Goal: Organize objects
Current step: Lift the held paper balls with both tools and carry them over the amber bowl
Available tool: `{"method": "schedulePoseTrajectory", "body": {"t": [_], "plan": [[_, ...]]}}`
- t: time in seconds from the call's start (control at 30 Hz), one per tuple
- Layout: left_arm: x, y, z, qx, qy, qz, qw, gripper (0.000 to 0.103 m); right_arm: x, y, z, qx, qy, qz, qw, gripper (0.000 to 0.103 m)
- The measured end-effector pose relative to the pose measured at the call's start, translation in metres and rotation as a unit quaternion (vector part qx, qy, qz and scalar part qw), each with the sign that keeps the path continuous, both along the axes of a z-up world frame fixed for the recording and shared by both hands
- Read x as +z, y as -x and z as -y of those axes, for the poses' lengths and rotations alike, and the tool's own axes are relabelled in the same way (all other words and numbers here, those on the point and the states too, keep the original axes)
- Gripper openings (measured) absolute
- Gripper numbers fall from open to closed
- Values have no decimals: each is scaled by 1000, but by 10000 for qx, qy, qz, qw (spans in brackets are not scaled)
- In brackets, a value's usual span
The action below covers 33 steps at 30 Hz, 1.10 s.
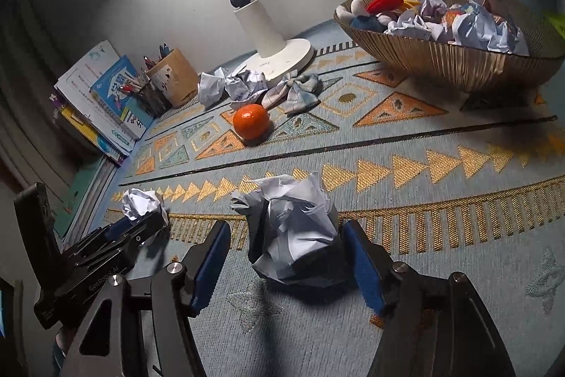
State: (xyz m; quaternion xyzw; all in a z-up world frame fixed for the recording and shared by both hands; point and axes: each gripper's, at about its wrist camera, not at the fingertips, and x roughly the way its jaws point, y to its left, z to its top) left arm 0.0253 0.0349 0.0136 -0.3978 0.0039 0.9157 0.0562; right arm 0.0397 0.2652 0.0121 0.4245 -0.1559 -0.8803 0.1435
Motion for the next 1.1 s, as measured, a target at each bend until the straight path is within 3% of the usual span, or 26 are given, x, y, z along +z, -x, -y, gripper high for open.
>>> {"method": "schedulePoseTrajectory", "body": {"t": [0.2, 0.37, 0.43, 0.63, 0.73, 0.97, 1.1], "plan": [[-1, 1, -1, -10, 33, 35, 10000, 43, -2, 1, 14, 73, -439, 39, 9990, 64], [-2, 1, -2, 11, 68, 47, 10000, 43, -2, -1, 37, -37, -1379, -94, 9904, 64], [-2, 1, -2, 7, 71, 60, 10000, 43, -1, -2, 39, -10, -1476, -156, 9889, 52], [2, -1, -7, -48, 96, -61, 9999, 42, 14, -12, 27, -347, -1308, -565, 9892, 51], [24, 5, -22, -395, -322, -139, 9986, 42, 26, -15, 16, -326, -1037, -568, 9925, 51], [116, 62, -116, -1355, -646, -927, 9843, 42, 124, 3, -74, -1084, -833, -1355, 9813, 51], [131, 115, -171, -1697, -894, -1013, 9762, 42, 150, 44, -132, -1391, -501, -1482, 9778, 51]]}}
